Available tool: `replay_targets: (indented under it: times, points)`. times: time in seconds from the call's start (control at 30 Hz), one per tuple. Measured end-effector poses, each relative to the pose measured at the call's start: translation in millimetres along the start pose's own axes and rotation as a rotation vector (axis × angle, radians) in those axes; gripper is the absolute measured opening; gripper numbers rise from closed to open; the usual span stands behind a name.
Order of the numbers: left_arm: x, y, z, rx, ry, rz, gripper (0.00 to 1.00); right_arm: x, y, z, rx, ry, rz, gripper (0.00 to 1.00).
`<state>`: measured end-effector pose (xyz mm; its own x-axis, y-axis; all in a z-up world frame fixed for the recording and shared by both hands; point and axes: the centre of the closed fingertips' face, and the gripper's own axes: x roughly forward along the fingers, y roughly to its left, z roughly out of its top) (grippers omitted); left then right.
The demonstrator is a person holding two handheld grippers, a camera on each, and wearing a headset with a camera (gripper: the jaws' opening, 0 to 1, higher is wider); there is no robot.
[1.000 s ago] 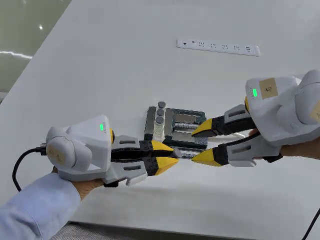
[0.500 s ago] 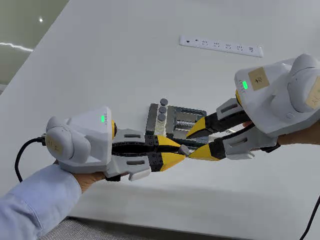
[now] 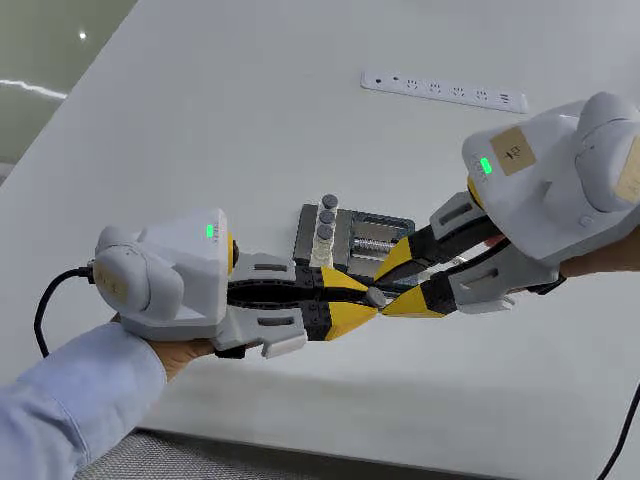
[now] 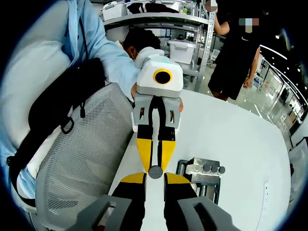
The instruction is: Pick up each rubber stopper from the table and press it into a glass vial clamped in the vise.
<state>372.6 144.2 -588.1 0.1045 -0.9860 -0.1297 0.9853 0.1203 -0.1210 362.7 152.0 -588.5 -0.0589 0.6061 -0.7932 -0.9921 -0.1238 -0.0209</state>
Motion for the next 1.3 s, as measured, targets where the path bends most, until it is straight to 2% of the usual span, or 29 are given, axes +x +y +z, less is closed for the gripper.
replay_targets:
  times: [0.63, 1.0, 1.03, 1.1, 1.2, 1.23, 1.3]
  points:
    - [-1.1, -1.0, 2.3, -0.012, -0.01, -0.001, 0.01, 0.7, 0.4, 2.6, -0.029, 0.007, 0.013, 0.08]
    - [0.1, -1.8, 0.1, -0.014, 0.007, 0.001, 0.02, 1.3, 2.2, 0.9, -0.019, 0.035, 0.028, 0.07]
    - [0.1, -1.2, -0.2, -0.031, 0.01, 0.004, 0.02, 1.3, 1.9, 0.8, -0.018, 0.036, 0.028, 0.07]
    - [-0.3, 0.9, 0.3, -0.01, 0.015, 0.014, 0.02, 1.1, 0.5, 0.9, -0.02, 0.038, 0.024, 0.07]
    - [-1.7, 7.9, -6.1, -0.033, 0.057, 0.051, 0.07, 0.8, -1.9, 1.3, -0.016, 0.042, 0.022, 0.07]
    - [-2.7, 11.5, -5.5, -0.006, 0.054, 0.066, 0.08, 0.7, -3.0, 0.9, -0.014, 0.047, 0.019, 0.07]
    - [-4.2, 14.8, -6.1, -0.024, 0.056, 0.09, 0.11, 0.6, -6.5, -0.3, -0.01, 0.058, 0.01, 0.07]
